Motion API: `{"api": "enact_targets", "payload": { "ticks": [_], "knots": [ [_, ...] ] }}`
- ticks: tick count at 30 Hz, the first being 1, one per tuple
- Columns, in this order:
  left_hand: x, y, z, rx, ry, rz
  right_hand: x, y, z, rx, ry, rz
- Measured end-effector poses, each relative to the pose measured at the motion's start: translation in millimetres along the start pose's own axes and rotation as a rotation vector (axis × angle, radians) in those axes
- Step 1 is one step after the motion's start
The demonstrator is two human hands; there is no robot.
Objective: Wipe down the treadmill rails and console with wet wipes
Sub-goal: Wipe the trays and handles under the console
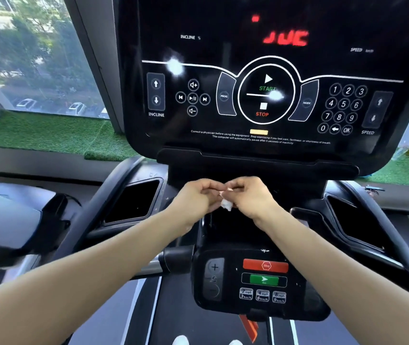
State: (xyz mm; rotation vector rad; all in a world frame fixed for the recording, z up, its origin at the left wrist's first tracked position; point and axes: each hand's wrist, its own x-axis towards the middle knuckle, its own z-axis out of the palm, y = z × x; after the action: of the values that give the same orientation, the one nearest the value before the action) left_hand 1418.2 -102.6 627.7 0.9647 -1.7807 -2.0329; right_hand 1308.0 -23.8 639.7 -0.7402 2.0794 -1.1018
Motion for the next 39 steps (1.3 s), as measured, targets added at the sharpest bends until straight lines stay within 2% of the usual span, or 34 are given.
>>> {"api": "enact_targets", "payload": {
  "ticks": [2, 7, 9, 13, 15, 20, 22, 25, 28, 32, 35, 39],
  "knots": [
    [0, -3, -4, -0.004, 0.021, -0.004, 5, 2, 0, -0.125, 0.050, -0.028],
    [-8, -16, -26, 0.266, 0.284, 0.142, 16, 3, 11, -0.649, 0.156, -0.183],
    [-18, -26, -30, 0.364, 0.349, 0.152, 18, 5, 16, -0.726, 0.168, -0.211],
    [-27, -36, -30, 0.441, 0.436, 0.224, 20, 5, 23, -0.643, 0.112, -0.235],
    [-29, -37, -28, 0.485, 0.428, 0.267, 20, 4, 29, -0.600, 0.025, -0.235],
    [-31, -42, -27, 0.543, 0.426, 0.276, 14, 6, 20, -0.494, -0.047, -0.183],
    [-30, -43, -27, 0.566, 0.404, 0.277, 10, 9, 12, -0.498, -0.147, -0.182],
    [-30, -45, -26, 0.600, 0.369, 0.318, 4, 13, 4, -0.499, -0.386, -0.176],
    [-29, -46, -26, 0.647, 0.356, 0.320, 5, 17, -1, -0.487, -0.531, -0.192],
    [-29, -45, -25, 0.698, 0.340, 0.304, 7, 17, -7, -0.533, -0.677, -0.178],
    [-29, -44, -25, 0.733, 0.340, 0.297, 7, 12, -16, -0.513, -0.784, -0.086],
    [-31, -42, -24, 0.766, 0.336, 0.268, 7, 12, -24, -0.419, -0.797, 0.020]
  ]
}}
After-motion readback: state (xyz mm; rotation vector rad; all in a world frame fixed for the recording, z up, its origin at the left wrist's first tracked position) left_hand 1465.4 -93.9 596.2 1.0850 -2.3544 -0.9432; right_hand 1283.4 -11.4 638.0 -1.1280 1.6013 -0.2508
